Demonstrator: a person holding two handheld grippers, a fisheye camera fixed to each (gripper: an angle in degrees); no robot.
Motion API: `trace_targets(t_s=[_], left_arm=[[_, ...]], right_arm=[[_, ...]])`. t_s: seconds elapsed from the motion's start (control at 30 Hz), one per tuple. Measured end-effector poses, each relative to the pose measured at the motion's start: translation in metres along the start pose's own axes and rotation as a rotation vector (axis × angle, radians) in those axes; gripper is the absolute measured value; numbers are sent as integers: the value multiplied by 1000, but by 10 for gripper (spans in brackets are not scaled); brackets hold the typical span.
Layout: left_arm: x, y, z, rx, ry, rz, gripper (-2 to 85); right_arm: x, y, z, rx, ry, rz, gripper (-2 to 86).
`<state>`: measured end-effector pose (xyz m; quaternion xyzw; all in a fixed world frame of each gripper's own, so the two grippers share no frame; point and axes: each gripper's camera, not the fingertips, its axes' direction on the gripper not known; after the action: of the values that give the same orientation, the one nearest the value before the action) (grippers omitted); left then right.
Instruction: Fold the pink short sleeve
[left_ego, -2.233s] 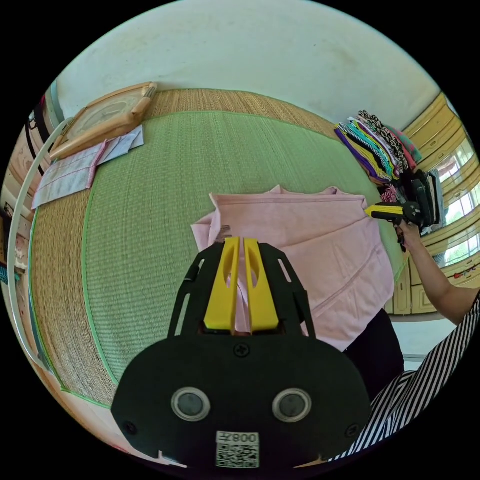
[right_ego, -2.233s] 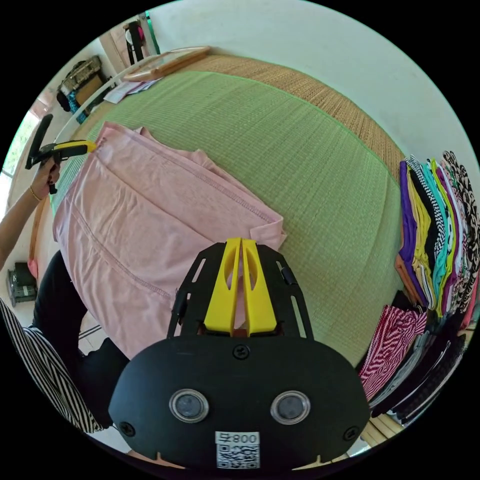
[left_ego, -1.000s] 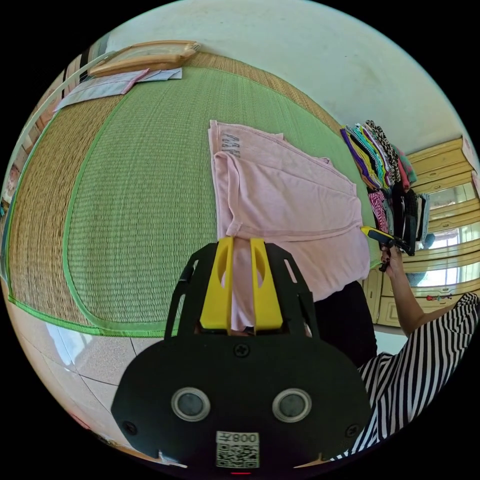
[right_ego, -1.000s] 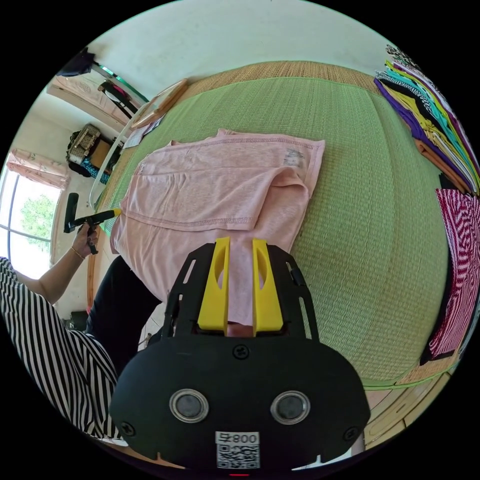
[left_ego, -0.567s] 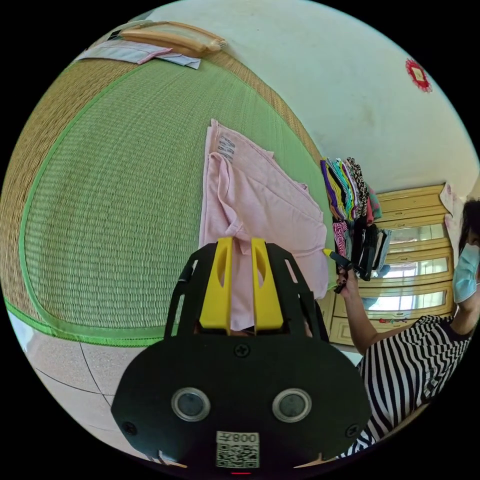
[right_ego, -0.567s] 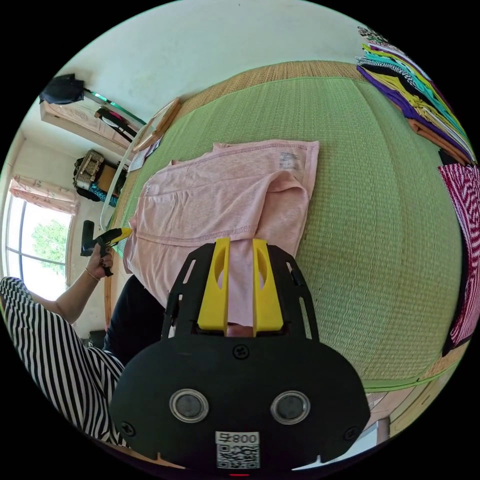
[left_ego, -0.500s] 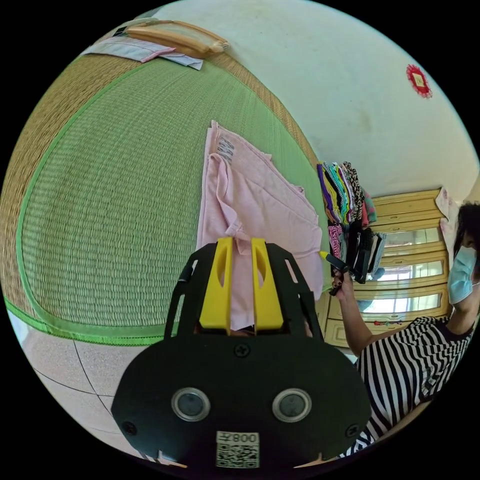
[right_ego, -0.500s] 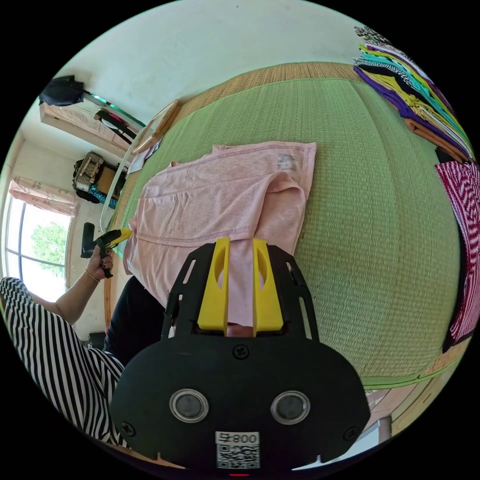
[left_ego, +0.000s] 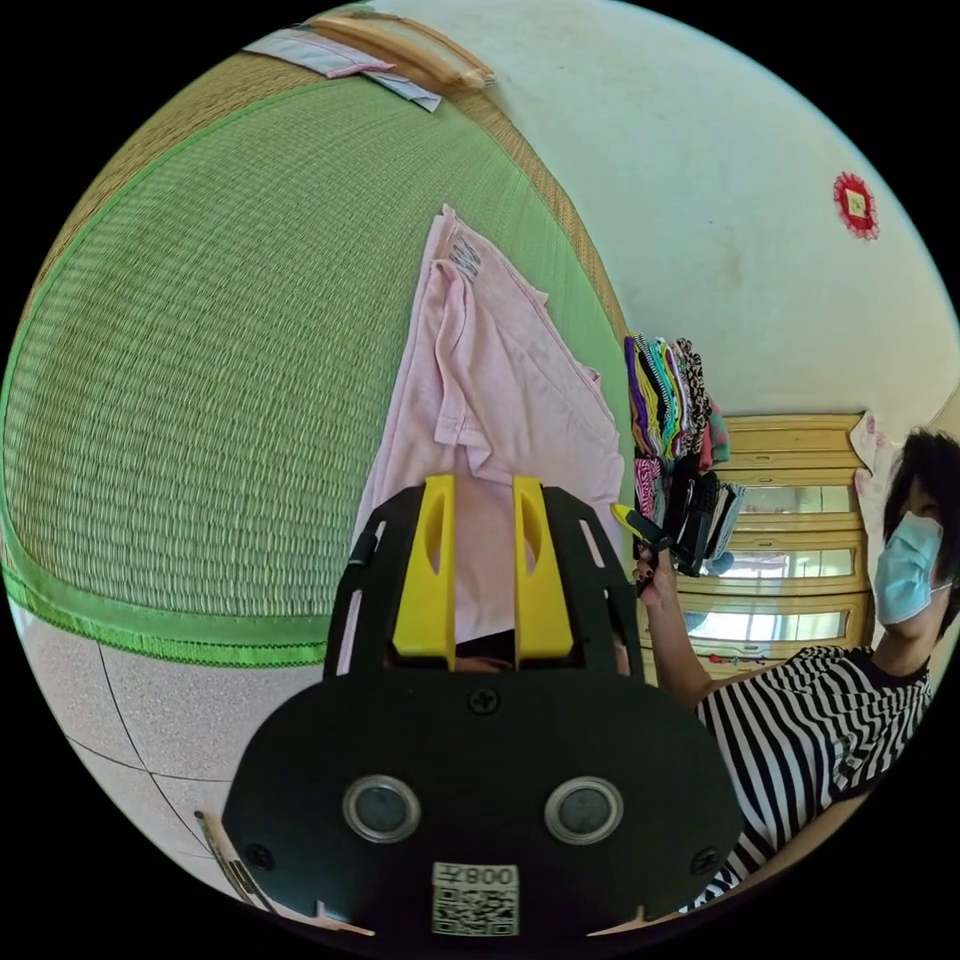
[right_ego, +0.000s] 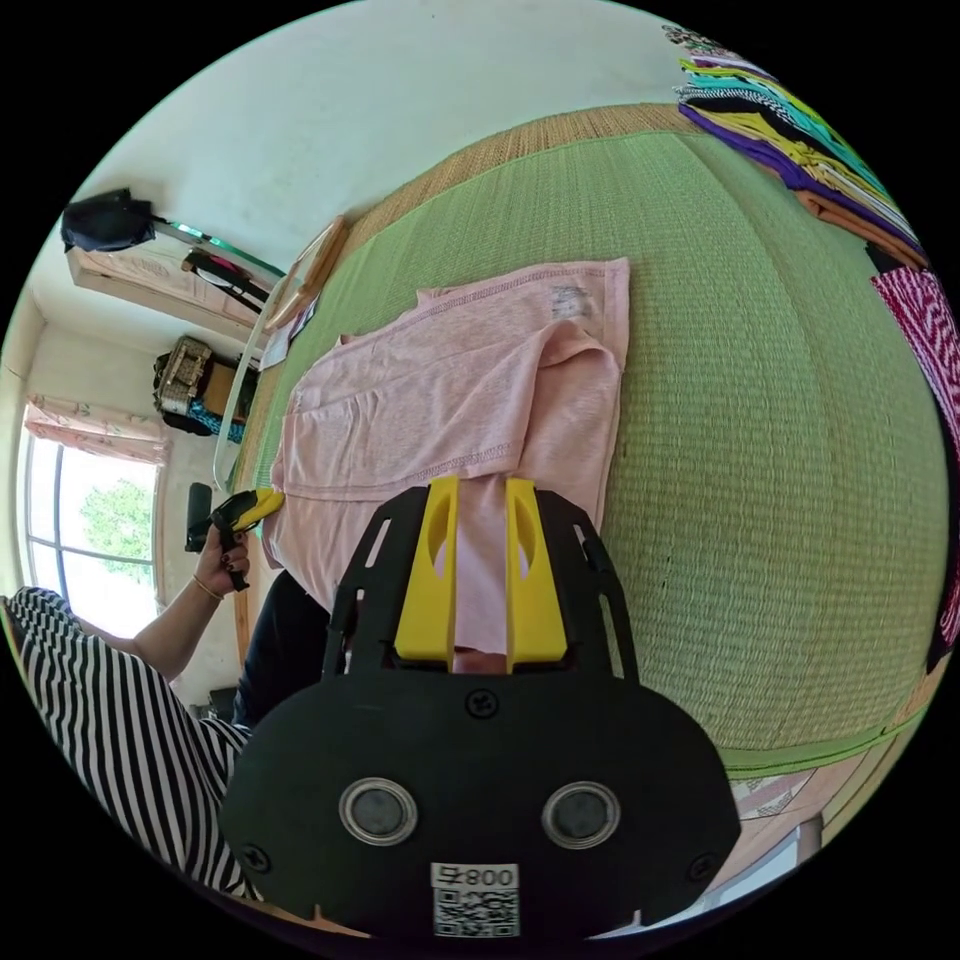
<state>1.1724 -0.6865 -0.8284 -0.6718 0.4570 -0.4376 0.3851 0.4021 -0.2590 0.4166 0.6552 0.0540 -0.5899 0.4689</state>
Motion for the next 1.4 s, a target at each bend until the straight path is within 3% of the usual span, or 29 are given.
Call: trace_targets(t_s=[0.73, 1.07, 1.4], left_arm=[[47, -48, 49, 119, 11, 40, 7], [95, -147, 46, 231, 10, 156, 10], [115, -238, 74, 272, -30, 112, 33]], right_arm=[[-1, -14, 5, 105, -144, 86, 5], [-51, -86, -35, 249, -96, -16, 7], [-106, -170, -41, 195, 110, -83, 41]])
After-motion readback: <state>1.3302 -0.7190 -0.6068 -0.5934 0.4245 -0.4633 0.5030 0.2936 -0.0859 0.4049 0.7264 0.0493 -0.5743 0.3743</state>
